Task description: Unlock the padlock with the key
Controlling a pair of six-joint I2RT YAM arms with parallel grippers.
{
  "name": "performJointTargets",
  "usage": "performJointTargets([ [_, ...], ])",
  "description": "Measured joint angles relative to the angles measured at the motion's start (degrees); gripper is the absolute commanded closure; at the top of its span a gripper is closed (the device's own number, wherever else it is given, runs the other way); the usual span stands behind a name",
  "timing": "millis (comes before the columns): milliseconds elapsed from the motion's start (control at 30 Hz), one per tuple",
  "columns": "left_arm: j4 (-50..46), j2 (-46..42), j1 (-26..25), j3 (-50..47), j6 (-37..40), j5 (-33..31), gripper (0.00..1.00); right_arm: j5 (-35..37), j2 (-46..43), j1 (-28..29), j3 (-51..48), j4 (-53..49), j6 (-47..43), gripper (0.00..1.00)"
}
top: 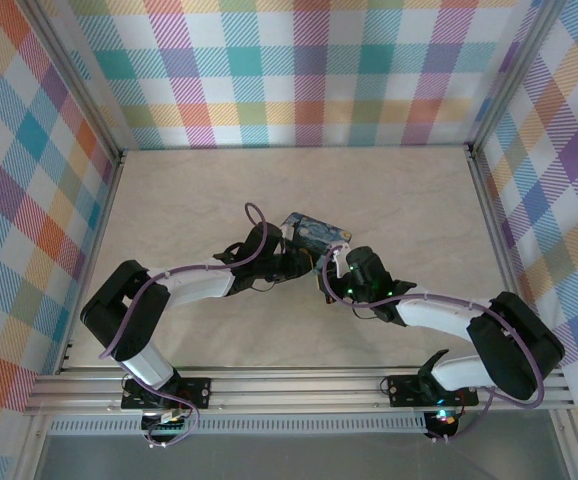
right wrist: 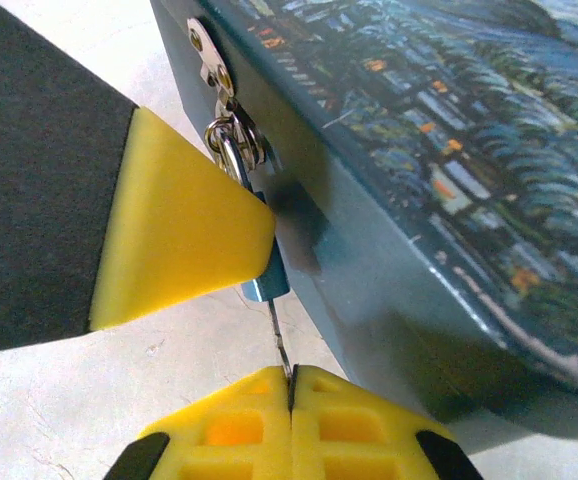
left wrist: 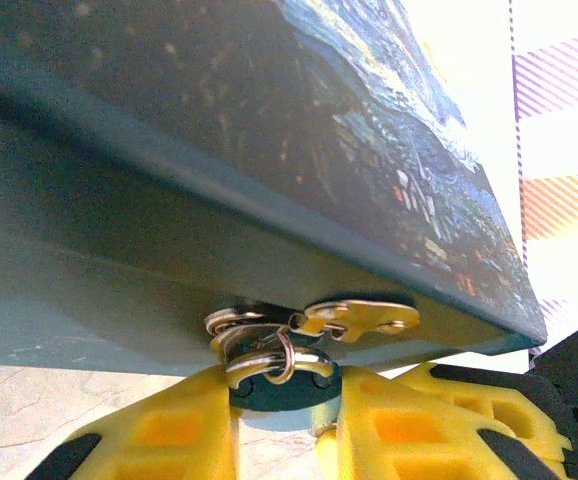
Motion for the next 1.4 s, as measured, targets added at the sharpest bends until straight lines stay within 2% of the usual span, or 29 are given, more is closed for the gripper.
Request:
performJointTargets([
  [1400,-1.49,-0.22,-1.16,0.33,-4.76,-5.35,0.77,2.99,3.76,2.05,-2.43,9.44,1.53,1.00],
])
